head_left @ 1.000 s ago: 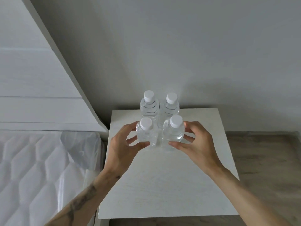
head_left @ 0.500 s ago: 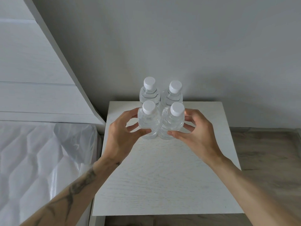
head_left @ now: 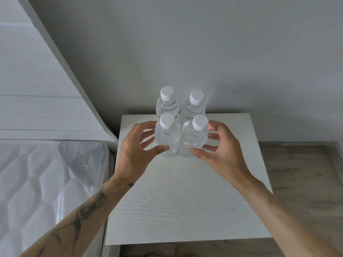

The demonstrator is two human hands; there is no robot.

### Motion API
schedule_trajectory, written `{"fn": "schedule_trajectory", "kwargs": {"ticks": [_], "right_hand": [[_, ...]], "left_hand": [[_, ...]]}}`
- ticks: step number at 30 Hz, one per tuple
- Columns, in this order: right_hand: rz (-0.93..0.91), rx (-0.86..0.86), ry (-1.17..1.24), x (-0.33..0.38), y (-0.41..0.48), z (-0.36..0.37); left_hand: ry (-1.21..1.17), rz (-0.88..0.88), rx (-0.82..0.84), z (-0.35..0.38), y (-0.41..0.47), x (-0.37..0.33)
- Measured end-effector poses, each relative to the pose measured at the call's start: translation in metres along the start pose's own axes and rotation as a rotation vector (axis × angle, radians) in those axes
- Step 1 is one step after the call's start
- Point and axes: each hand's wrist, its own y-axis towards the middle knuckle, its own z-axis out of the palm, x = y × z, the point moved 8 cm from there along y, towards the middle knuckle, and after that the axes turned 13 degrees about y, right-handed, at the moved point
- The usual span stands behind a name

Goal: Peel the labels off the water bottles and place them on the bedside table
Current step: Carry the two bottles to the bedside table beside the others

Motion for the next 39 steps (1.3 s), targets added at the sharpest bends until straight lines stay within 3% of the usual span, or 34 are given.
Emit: {"fn": "schedule_trajectory", "kwargs": {"ticks": [17,39], "right_hand": [[-0.002,-0.024,0.117,-0.010,-0.003,0.006],[0.055,-0.016,0.059,-0.007,-0.001,0.007]], "left_hand": [[0.007,-0.033,0.034,0.004,-0.004,0.004],[0.066,-0.028,0.039,0.004,-0.006,0.002]]}}
